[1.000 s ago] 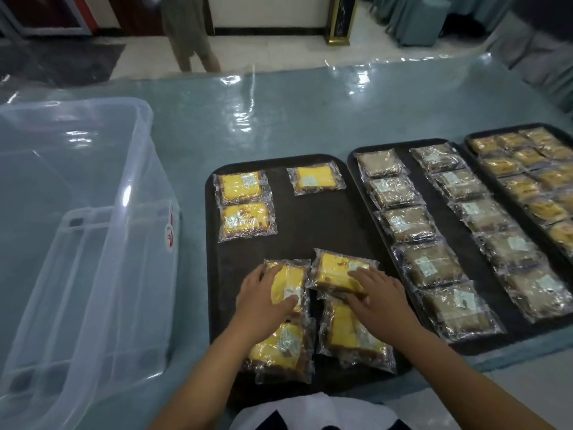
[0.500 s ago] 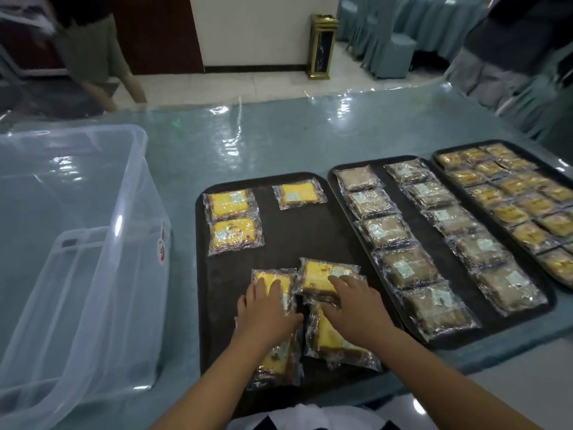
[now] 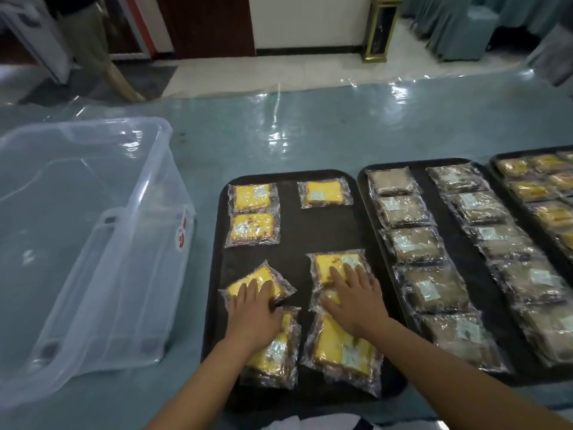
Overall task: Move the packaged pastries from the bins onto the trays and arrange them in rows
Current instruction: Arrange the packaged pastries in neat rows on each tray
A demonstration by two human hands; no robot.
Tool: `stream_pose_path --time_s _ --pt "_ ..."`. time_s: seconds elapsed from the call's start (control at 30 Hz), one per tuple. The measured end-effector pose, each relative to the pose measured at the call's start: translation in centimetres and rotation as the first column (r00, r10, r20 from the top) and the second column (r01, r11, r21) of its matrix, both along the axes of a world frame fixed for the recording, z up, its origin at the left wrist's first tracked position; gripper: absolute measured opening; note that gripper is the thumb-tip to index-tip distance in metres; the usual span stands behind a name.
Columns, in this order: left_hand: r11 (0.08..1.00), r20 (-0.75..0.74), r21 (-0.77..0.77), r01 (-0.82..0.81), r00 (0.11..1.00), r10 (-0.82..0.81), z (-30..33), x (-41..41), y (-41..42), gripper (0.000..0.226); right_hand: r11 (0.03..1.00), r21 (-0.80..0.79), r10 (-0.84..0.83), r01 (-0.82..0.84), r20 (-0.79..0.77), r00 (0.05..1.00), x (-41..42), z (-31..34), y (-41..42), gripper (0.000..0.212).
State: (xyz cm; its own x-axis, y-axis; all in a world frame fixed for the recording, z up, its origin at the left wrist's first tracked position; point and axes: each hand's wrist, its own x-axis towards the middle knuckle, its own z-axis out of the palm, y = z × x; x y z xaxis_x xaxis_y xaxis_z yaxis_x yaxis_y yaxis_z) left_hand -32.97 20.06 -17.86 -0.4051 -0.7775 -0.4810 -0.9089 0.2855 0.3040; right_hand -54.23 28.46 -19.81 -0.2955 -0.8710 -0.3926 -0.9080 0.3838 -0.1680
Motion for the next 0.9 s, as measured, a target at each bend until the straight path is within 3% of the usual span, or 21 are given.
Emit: stream_pose_path --time_s 0.3,0.57,0.73,0.9 --pt "0.997 0.097 -0.072 -0.012 0.995 0.019 -0.2 0.5 2.1 0.065 0.997 -0.08 -0.006 0.007 0.005 1.0 -3.3 -2.8 -5.1 0.071" --pt "0.993 -0.037 0.01 -0.118 0.992 0.119 0.6 1.5 2.9 0.064 0.995 -0.098 -0.016 0.013 -0.038 0.999 -4.7 -2.4 -10.8 0.072" --pt "0.987 -0.081 -0.016 -0.161 0.984 0.159 0.7 1.7 3.0 0.059 0.996 -0.088 0.018 -0.022 -0.043 0.999 -5.4 -2.3 -11.4 0.071" --pt "0.906 -0.301 -0.048 -0.42 0.871 0.388 1.0 3.4 1.8 0.05 0.987 -0.151 -0.043 0.061 0.12 0.992 -4.0 -1.0 -7.8 0.07"
